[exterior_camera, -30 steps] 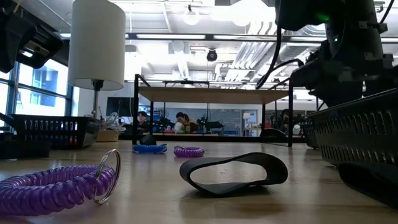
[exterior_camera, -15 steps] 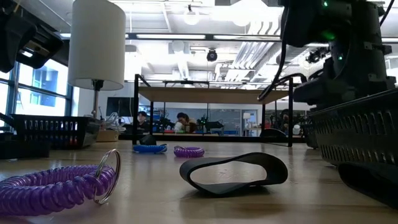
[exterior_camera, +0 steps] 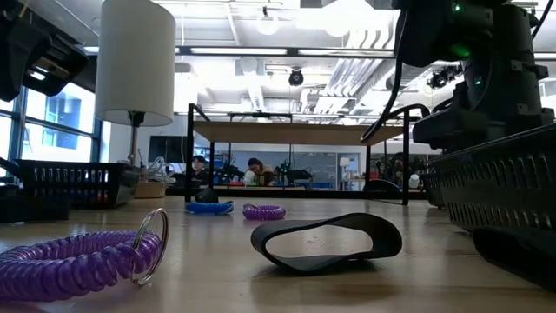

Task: Pick & Place Office Desk Supplies
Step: Put the right crayon box into the bottom bin

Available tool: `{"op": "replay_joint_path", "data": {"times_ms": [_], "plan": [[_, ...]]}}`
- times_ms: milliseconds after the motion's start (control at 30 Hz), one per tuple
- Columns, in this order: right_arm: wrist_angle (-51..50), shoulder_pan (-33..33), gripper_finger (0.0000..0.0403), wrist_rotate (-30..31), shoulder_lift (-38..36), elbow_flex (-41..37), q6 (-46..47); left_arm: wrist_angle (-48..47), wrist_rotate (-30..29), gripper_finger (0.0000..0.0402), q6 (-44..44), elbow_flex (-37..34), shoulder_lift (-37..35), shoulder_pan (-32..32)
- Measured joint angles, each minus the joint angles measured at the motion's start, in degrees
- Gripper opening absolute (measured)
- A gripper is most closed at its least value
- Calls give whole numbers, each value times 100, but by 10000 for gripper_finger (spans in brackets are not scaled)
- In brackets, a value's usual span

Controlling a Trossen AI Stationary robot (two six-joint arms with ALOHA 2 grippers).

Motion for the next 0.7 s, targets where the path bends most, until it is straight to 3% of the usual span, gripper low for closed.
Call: {"op": "replay_joint_path", "data": {"times_ms": [333, 700], "plan": [[59, -5, 106, -259, -130, -22, -113, -1, -4, 134, -13, 0, 0, 0], [93, -55, 109, -292, -596, -22, -413, 3, -9, 134, -59, 0, 0, 0]]}}
